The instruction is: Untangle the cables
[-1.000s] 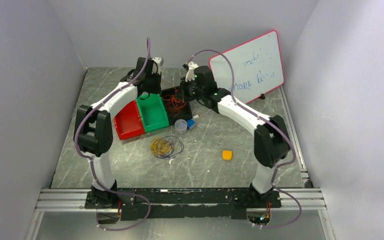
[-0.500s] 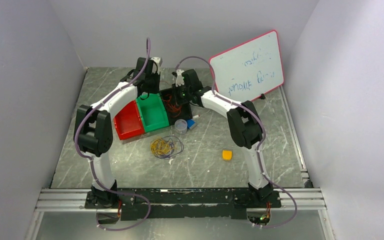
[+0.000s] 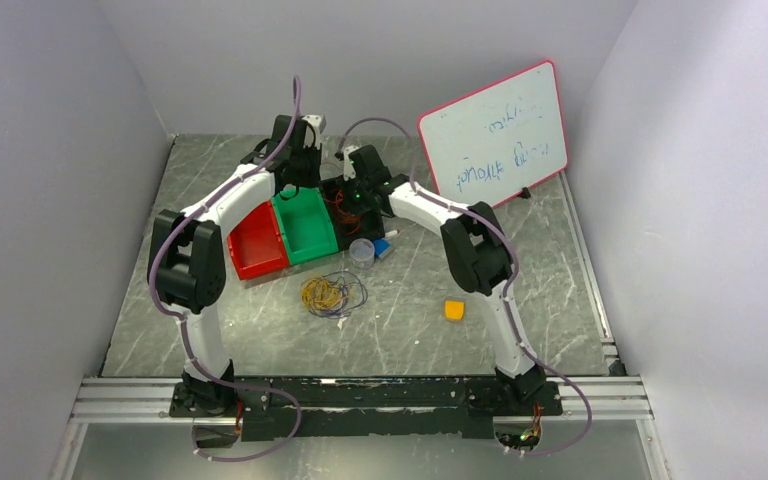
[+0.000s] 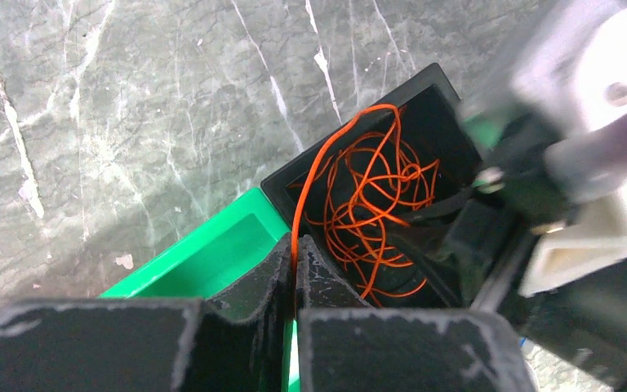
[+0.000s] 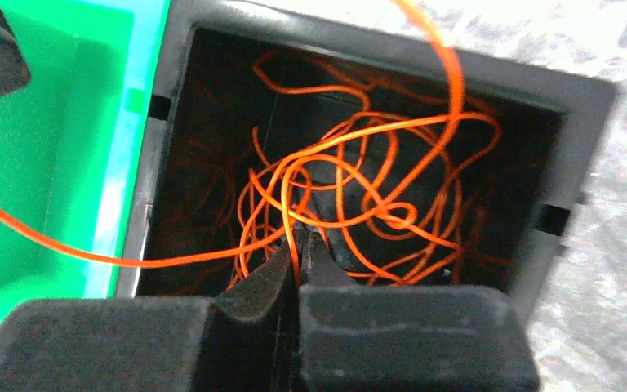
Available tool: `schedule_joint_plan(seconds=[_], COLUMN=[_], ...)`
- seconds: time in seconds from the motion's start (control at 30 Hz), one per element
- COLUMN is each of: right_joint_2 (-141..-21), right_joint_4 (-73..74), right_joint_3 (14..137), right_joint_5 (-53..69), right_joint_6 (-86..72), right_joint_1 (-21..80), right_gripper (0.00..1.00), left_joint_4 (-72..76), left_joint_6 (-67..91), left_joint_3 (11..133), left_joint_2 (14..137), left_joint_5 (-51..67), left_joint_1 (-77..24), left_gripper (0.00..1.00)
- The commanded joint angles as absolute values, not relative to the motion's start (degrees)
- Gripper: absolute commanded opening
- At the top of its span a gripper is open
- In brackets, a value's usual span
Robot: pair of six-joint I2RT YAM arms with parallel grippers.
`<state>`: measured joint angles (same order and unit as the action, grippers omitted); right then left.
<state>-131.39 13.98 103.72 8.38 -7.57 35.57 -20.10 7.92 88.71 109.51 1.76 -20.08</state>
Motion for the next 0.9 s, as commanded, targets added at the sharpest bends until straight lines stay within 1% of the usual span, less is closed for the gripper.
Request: schedule_joint_plan(seconds=[0.0, 0.03, 0.1, 0.13, 0.27, 0.53, 0.63, 0.67, 0.73, 0.87], right_joint_2=[-133.6, -133.5, -132.3, -130.9, -124.6, -109.3, -104.1, -102.2, -98.5, -91.7], right_joint_4=[16.3, 16.1, 15.0, 13.7, 9.5, 6.0, 5.0, 4.6, 4.0, 2.9], right_joint_3=[105.6, 105.3, 103.9, 102.5, 96.6, 84.6, 79.0, 77.1, 73.4, 66.7], right_joint_5=[6.0, 5.9, 5.8, 5.6, 4.1, 1.2, 1.3, 1.3, 0.9, 0.3], right_joint_6=[-5.7, -5.7, -5.7, -5.6, -5.6, -6.1, -6.7, -7.0, -7.6, -8.5], right_joint_1=[36.9, 37.0, 37.0, 37.1, 37.1, 37.0, 36.9, 37.0, 37.0, 36.8], right_gripper=[0.03, 0.05, 0.15, 0.18, 0.27, 0.42, 0.57, 0.60, 0.63, 0.66], left_joint_4=[-19.1, -19.2, -19.4, -19.4, -19.3, -19.6, -19.6, -19.6, -19.7, -20.2], left_joint_6=[7.9, 7.9, 8.0, 8.0, 8.1, 7.9, 8.0, 8.0, 8.2, 8.6], left_joint_3=[88.5, 88.7, 88.9, 88.9, 88.8, 88.9, 88.9, 88.9, 89.0, 90.2], left_joint_2=[108.6, 108.7, 108.9, 108.9, 108.8, 109.0, 108.8, 108.8, 109.0, 109.7], left_joint_5=[3.4, 3.5, 3.3, 3.2, 2.9, 2.3, 2.1, 2.0, 1.7, 1.0], left_joint_1=[-20.3, -20.3, -20.4, -20.4, -20.5, -21.9, -22.6, -22.9, -23.2, -24.0], left_gripper=[0.07, 0.07, 0.07, 0.07, 0.07, 0.07, 0.08, 0.09, 0.09, 0.11])
